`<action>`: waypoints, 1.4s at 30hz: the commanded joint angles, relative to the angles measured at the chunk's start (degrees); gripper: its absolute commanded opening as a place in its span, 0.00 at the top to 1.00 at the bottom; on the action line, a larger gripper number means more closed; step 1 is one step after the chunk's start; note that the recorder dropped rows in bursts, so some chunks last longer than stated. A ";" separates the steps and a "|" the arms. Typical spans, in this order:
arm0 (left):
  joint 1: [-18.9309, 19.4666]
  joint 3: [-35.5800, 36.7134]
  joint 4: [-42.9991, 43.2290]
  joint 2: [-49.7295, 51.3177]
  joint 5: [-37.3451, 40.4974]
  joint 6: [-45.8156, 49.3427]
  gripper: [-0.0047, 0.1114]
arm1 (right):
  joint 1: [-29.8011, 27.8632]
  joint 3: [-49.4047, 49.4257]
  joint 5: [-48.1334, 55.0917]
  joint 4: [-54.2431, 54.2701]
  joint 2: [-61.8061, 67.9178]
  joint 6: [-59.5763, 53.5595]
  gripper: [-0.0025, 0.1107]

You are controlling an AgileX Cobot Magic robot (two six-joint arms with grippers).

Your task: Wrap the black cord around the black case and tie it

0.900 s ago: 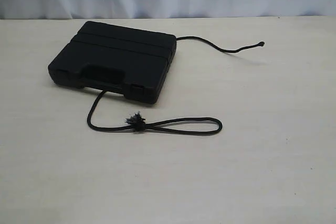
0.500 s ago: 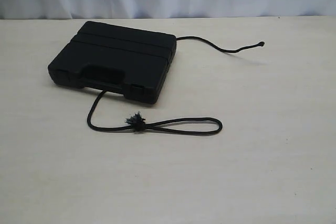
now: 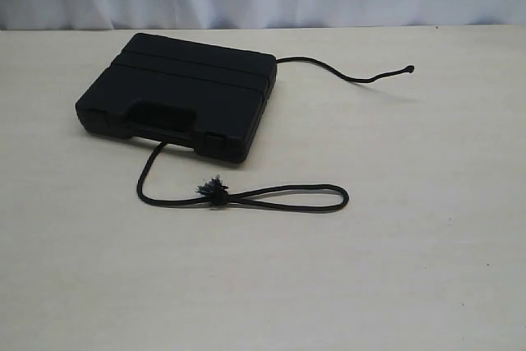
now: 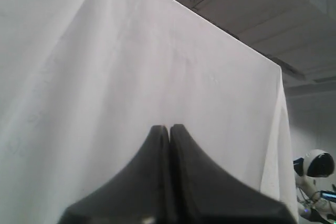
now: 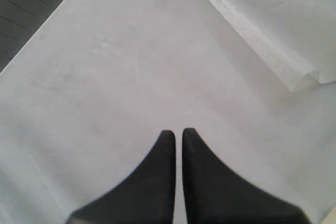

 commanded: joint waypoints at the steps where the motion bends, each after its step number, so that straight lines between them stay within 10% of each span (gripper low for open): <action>1: -0.44 -6.75 9.11 11.20 -4.14 -7.96 0.96 | -0.23 -4.75 -0.71 -7.52 -0.28 0.08 0.94; 5: -0.44 -17.91 22.90 22.58 1.16 -17.93 0.96 | -0.23 -9.21 -0.24 -23.71 6.50 0.08 0.94; 18: -3.40 -41.56 49.66 43.78 52.72 -28.33 0.96 | 1.96 -22.44 20.67 -36.97 35.49 1.63 0.94; 22: -8.80 -48.21 44.26 52.44 72.16 -11.93 0.96 | 7.93 -28.45 33.69 -40.40 42.59 -0.38 0.94; 28: -11.77 -64.12 7.53 67.21 97.71 31.13 0.96 | 16.50 -31.50 38.73 -41.55 51.33 -3.93 0.94; 35: -11.77 -64.89 -2.96 75.85 96.62 53.95 0.95 | 20.51 -31.50 39.56 -43.19 53.84 -3.93 0.94; 42: -11.77 -64.89 -3.03 80.94 94.05 72.01 0.68 | 20.51 -31.50 39.56 -42.98 53.84 -3.93 0.94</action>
